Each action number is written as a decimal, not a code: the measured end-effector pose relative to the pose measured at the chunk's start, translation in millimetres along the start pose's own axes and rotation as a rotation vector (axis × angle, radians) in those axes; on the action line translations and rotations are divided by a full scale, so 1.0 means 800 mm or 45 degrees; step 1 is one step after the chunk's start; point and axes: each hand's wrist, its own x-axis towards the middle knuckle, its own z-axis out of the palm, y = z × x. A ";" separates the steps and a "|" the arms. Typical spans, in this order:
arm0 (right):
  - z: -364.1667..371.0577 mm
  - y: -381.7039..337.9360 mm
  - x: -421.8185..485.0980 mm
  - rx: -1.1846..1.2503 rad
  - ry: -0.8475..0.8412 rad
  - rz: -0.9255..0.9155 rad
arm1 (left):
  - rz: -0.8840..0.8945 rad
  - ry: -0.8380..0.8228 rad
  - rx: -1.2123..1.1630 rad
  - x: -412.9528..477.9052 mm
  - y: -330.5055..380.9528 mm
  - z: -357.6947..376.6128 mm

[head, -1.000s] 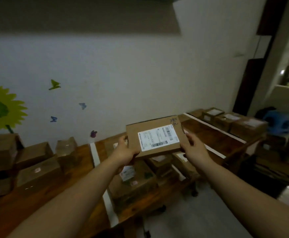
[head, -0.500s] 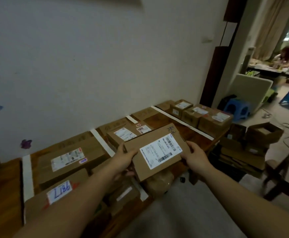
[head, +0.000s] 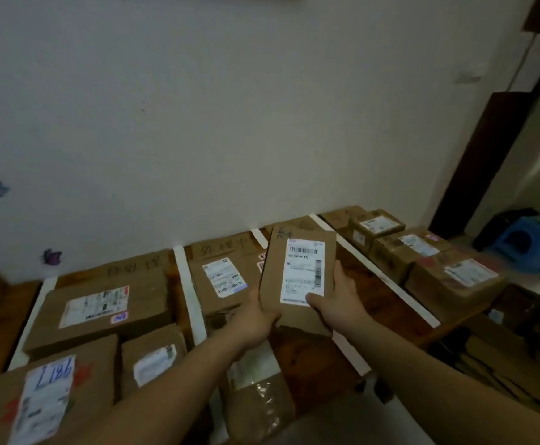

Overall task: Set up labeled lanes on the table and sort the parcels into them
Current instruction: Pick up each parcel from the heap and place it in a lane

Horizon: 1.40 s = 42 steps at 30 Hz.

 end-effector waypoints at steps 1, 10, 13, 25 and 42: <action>-0.007 0.012 0.013 -0.080 -0.050 -0.012 | -0.005 0.061 0.059 0.004 -0.004 0.013; -0.039 0.130 0.049 -0.385 -0.631 -0.219 | -0.295 0.237 0.466 -0.013 -0.034 0.150; -0.055 0.170 0.042 -0.421 -0.888 -0.305 | -0.335 0.234 0.683 -0.022 -0.045 0.178; -0.044 0.242 0.026 -0.844 -0.972 -0.469 | -0.485 -0.064 1.321 -0.008 -0.087 0.219; -0.003 0.134 0.054 -1.051 -0.979 -0.634 | -0.547 0.266 1.307 -0.029 -0.046 0.089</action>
